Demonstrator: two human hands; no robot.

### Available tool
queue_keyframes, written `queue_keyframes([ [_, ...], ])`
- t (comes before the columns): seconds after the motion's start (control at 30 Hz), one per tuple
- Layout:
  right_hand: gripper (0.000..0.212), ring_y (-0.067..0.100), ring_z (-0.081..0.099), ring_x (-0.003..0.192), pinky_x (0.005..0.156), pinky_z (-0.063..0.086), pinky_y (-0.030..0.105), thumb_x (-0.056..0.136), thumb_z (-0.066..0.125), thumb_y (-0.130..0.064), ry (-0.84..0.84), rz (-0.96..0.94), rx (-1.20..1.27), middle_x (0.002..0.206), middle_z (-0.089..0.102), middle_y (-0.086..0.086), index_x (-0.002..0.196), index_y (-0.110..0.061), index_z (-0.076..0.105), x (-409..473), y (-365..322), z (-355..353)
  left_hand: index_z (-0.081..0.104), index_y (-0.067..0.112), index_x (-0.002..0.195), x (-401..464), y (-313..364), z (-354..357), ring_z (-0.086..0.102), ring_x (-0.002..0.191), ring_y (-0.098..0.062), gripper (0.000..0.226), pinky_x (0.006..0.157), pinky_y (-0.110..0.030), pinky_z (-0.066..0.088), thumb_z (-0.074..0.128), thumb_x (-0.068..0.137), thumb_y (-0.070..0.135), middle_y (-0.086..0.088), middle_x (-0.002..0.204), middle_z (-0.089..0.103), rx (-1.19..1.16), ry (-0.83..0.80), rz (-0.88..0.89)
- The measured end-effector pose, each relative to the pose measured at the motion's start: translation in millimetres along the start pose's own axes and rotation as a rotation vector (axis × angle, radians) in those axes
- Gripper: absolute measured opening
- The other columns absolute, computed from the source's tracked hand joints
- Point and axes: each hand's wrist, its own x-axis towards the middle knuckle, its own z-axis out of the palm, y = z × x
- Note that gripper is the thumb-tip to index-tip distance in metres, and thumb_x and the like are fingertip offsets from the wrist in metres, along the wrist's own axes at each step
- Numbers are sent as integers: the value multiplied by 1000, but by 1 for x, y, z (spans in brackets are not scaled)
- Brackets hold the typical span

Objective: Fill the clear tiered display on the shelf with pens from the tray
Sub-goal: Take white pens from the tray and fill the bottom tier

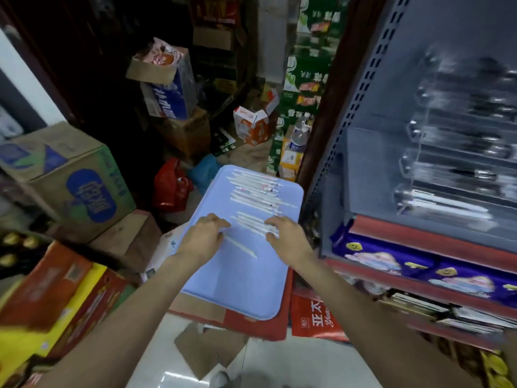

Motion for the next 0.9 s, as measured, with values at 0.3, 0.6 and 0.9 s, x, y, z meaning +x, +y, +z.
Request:
queue_keyframes([
  [0.3, 37, 28, 40, 127, 98, 44, 41, 96, 44, -15, -50, 182, -284, 134, 42, 12, 133, -13, 44, 27, -1, 61, 51, 11, 107, 20, -33, 39, 55, 93, -35, 20, 82, -45, 47, 52, 90, 21, -18, 101, 52, -153, -84, -144],
  [0.6, 24, 30, 44, 120, 89, 43, 41, 96, 46, -16, -81, 227, -325, 123, 48, 14, 117, -5, 50, 33, -6, 74, 29, 4, 133, 30, -13, 42, 52, 94, -41, 44, 66, -40, 36, 43, 92, 4, -23, 111, 47, -101, -1, -222],
  [0.9, 9, 19, 61, 77, 61, 43, 21, 90, 58, -14, 99, 320, 453, 88, 65, 6, 96, -12, 52, 26, -18, 38, 64, 8, 90, 31, -10, 20, 63, 74, -25, 7, 79, -36, 53, 67, 84, 9, -10, 78, 66, -1036, 11, -289],
])
